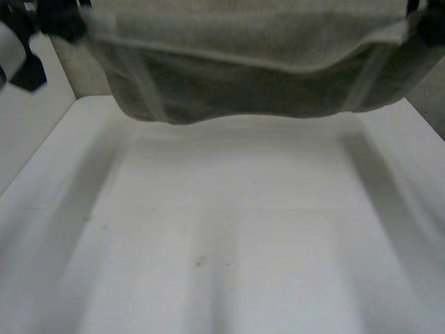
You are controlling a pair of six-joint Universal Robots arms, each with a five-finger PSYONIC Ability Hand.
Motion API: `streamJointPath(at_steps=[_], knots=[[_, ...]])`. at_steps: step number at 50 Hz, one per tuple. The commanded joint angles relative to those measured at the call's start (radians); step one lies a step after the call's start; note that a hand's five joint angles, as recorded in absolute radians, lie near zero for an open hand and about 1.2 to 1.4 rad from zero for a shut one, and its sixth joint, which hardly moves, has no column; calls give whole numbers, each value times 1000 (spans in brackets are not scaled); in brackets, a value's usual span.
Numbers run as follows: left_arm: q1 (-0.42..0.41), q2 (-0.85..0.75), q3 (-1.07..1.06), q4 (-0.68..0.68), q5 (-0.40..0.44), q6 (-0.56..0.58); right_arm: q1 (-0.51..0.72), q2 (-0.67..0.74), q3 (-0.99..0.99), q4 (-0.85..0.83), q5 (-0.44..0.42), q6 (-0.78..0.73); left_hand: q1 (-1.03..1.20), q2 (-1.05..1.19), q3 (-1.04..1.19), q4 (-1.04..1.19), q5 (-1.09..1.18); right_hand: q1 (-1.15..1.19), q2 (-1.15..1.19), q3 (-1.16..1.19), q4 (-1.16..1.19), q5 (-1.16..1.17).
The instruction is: Fold the towel.
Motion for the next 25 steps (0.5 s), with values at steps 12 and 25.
streamJointPath(at_steps=[12, 25], knots=[[21, 11, -663, 118, 18, 237, -21, 350, 180, 477, -63, -480, 234, 178, 182, 179, 195, 12, 182, 180, 179, 191], [24, 47, -696, 147, 25, 257, -55, 205, 394, 230, -71, -341, 234, 178, 182, 179, 195, -636, -466, -468, -469, -457]])
